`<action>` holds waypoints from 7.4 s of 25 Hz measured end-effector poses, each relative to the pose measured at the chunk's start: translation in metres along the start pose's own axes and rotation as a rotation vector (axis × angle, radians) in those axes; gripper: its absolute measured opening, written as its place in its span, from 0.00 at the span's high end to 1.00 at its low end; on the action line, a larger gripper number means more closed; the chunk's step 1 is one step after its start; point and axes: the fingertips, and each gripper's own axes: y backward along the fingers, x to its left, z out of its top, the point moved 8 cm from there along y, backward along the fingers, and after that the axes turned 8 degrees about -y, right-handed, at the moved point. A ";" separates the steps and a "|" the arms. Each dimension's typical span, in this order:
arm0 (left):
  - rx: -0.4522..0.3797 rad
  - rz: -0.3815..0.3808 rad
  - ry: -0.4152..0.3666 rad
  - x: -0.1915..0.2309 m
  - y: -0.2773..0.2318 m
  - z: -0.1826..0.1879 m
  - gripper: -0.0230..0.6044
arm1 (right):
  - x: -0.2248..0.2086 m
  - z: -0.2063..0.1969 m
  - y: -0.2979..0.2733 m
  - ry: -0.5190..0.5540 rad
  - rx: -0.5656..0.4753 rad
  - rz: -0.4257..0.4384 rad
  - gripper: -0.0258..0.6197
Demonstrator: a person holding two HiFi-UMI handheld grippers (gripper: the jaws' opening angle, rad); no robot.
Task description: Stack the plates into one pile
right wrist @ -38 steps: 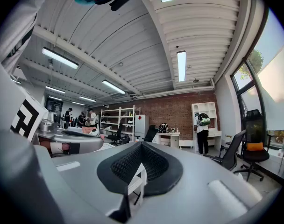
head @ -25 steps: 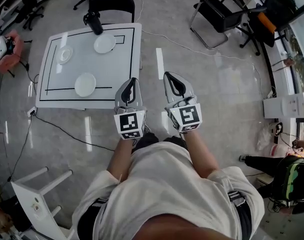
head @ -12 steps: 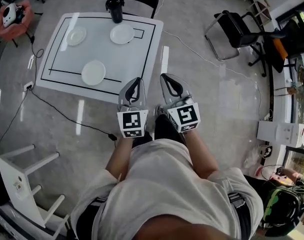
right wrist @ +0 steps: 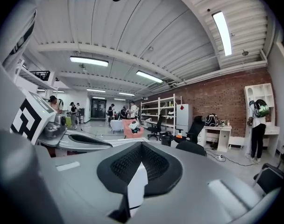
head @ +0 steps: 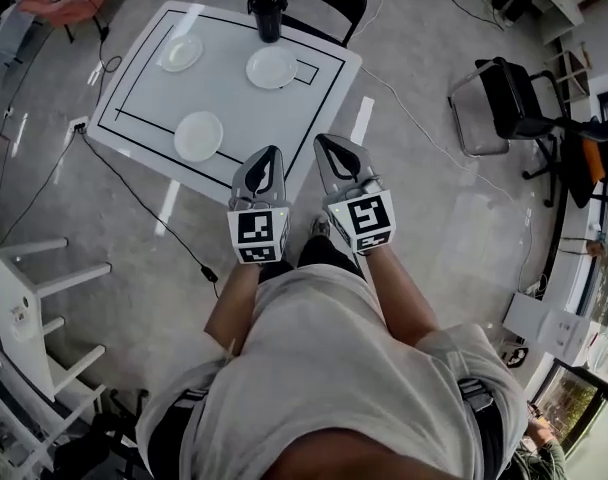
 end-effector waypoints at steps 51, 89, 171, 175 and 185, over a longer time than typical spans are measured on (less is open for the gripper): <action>0.391 0.283 0.311 0.128 -0.229 -0.088 0.96 | -0.117 -0.093 -0.327 0.070 0.494 0.589 0.96; 0.558 0.194 0.515 0.176 -0.343 -0.179 0.81 | -0.215 -0.162 -0.448 -0.040 0.851 0.403 0.60; 0.512 0.399 0.699 0.190 -0.125 -0.193 0.81 | -0.020 -0.150 -0.371 0.080 0.735 0.557 0.80; 0.508 0.416 0.706 0.195 -0.115 -0.196 0.81 | -0.008 -0.149 -0.372 0.090 0.735 0.573 0.80; 0.502 0.447 0.718 0.210 -0.090 -0.201 0.81 | 0.022 -0.151 -0.374 0.107 0.742 0.604 0.80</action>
